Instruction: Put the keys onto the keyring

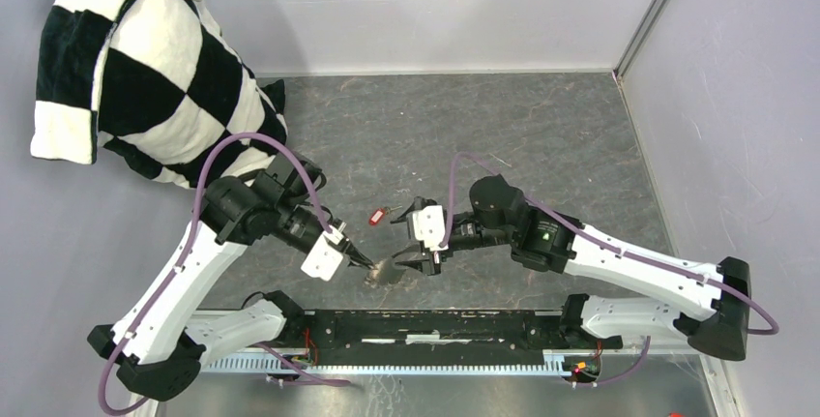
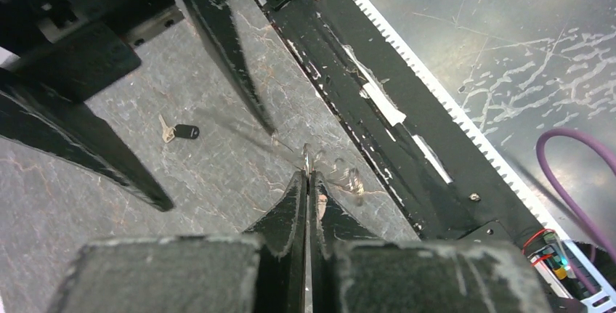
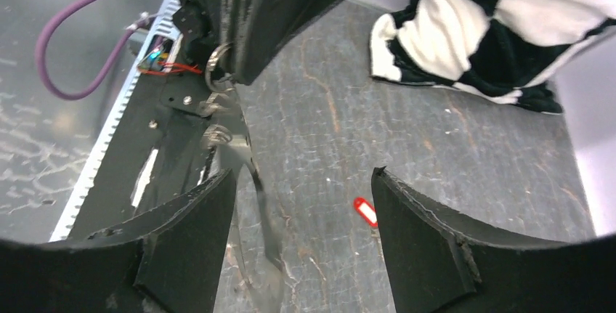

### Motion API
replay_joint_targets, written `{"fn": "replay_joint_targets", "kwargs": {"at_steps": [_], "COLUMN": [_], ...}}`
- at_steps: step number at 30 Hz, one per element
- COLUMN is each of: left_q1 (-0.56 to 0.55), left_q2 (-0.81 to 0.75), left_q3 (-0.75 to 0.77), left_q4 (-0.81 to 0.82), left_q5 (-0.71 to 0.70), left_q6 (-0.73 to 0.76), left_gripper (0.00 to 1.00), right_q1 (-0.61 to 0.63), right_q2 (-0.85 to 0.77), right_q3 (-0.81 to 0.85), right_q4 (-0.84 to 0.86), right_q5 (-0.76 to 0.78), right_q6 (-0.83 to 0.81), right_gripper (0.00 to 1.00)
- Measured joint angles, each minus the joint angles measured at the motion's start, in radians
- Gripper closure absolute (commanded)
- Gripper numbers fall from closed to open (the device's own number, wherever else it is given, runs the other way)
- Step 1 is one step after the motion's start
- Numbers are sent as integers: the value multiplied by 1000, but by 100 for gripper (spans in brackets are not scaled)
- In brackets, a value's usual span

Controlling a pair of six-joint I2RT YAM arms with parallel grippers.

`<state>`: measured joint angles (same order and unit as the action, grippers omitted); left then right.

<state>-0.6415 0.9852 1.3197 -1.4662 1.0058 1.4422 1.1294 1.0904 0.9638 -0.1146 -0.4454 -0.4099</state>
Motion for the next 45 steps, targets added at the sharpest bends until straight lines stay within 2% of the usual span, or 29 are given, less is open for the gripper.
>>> {"fn": "replay_joint_targets", "kwargs": {"at_steps": [3, 6, 9, 12, 27, 45], "left_q1": [-13, -20, -23, -24, -31, -35], "left_q2": [16, 23, 24, 24, -1, -61], "left_q3": [13, 14, 15, 15, 15, -42], "left_q4": [0, 1, 1, 2, 14, 32], "left_q5": [-10, -17, -30, -41, -99, -137], "left_q6": [10, 11, 11, 18, 193, 381], "left_gripper": [98, 98, 98, 98, 98, 98], "right_q1": [-6, -8, -20, -29, -39, -47], "right_q2": [38, 62, 74, 74, 73, 129], "right_q3": [23, 30, 31, 31, 39, 136], "right_q4": [-47, -76, -106, -124, -140, -268], "right_q5": [-63, -110, -149, -169, -185, -220], "right_q6": [-34, -52, -50, -44, 34, 129], "right_gripper": [44, 69, 88, 100, 100, 100]}}
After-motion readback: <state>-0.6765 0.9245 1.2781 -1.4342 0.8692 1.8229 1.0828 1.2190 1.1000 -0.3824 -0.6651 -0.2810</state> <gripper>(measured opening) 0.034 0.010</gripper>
